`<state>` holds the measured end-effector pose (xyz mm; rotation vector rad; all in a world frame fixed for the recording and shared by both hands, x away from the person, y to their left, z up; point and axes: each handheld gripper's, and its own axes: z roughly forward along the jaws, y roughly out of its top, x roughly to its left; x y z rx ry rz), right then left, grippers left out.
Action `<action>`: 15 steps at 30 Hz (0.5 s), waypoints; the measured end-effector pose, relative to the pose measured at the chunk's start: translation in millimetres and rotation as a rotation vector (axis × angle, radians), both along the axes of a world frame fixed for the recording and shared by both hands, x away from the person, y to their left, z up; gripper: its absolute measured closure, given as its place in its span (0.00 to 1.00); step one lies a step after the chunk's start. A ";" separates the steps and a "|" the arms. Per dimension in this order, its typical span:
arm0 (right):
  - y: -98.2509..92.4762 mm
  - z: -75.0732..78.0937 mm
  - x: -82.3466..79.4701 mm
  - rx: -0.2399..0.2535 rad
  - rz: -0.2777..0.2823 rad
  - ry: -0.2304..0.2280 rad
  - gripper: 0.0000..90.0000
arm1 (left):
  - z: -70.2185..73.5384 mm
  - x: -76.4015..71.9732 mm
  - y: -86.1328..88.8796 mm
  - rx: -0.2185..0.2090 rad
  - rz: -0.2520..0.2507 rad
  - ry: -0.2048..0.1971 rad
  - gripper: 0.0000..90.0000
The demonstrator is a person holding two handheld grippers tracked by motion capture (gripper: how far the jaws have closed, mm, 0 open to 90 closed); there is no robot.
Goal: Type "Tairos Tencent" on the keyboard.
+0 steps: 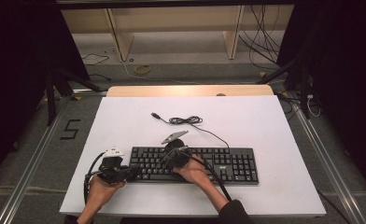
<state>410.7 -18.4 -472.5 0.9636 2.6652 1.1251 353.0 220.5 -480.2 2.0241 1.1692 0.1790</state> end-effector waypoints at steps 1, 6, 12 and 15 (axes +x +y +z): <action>-0.2 -0.3 0.3 -0.004 0.003 -0.001 1.00 | -0.1 0.0 -0.1 0.001 0.000 0.000 0.99; 0.3 -2.5 1.2 -0.010 0.006 -0.001 1.00 | -2.0 0.6 0.2 0.016 -0.006 0.005 0.99; 0.6 -3.9 1.3 -0.015 0.006 0.002 1.00 | -2.5 0.5 0.2 0.014 -0.005 0.003 0.99; 0.7 -3.9 1.1 -0.014 0.003 0.002 1.00 | -2.7 0.5 0.7 0.009 -0.005 0.004 0.99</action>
